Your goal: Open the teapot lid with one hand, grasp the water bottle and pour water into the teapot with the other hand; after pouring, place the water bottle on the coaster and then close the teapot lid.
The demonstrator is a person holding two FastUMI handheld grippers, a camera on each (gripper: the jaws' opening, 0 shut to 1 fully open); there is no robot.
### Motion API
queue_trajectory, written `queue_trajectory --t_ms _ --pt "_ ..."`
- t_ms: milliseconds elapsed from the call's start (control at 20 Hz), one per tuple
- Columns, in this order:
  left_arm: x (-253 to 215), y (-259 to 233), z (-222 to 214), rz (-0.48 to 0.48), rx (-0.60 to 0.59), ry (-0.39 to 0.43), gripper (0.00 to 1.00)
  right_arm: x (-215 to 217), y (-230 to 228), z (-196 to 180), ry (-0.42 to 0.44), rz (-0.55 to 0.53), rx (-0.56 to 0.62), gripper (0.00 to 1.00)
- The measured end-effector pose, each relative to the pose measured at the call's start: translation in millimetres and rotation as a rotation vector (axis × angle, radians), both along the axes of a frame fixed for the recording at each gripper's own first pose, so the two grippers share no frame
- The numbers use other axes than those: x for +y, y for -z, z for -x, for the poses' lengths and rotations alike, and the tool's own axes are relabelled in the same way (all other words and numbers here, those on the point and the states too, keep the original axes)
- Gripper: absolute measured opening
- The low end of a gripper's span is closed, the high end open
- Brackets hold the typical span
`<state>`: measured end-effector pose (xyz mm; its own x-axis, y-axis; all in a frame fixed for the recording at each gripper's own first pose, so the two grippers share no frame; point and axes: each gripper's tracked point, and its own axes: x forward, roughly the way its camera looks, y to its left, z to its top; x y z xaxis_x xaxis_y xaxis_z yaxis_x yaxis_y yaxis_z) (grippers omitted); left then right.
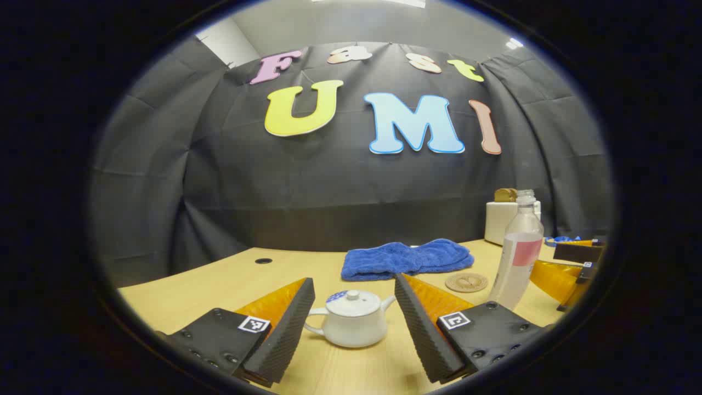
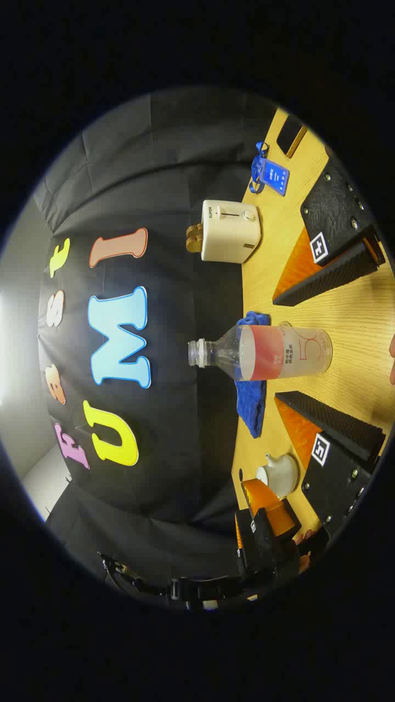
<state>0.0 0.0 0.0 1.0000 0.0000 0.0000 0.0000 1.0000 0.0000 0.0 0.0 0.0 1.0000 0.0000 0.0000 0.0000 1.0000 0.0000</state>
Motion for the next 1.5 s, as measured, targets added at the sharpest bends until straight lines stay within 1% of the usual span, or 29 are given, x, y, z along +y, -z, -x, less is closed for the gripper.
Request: queue_trajectory --t_ms 450,550,650,800,900,1000,1150,1200,1350,1400,1500 --pt "-3 0 -7 0.005 0.003 0.021 1.0 0 0 0 0.0 0.0 0.0 0.97" --pt "-1 5 -11 0.024 0.032 0.027 1.0 0 0 0 0.0 -0.001 0.001 0.97" --pt "-3 10 -12 0.01 0.057 0.042 1.0 -1 0 -1 0.0 -0.001 0.004 0.97" --pt "5 1 -13 0.025 0.021 0.02 1.0 0 0 -3 0.001 -0.002 0.006 0.97" --pt "0 3 -18 0.01 0.018 0.033 1.0 0 0 -3 -0.001 -0.001 0.004 0.97" --pt "-9 4 -27 -0.001 0.022 0.06 0.97 0 0 -3 -0.001 -0.001 0.003 0.97" --pt "-7 2 -36 -0.001 0.022 0.058 1.0 1 -1 -3 -0.001 0.001 0.001 0.97" --pt "-12 -9 -29 -0.002 0.039 0.062 1.0 1 -1 -3 -0.002 -0.001 0.001 0.97" --pt "-8 -8 -38 0.029 0.051 0.053 1.0 1 -1 -3 -0.005 -0.002 0.0 0.97" --pt "-3 -12 -39 0.039 0.034 0.038 0.94 2 -1 -3 -0.009 -0.002 -0.001 0.97" --pt "0 -10 -40 0.03 0.033 0.028 0.85 2 -1 -3 -0.009 -0.002 -0.001 0.97"
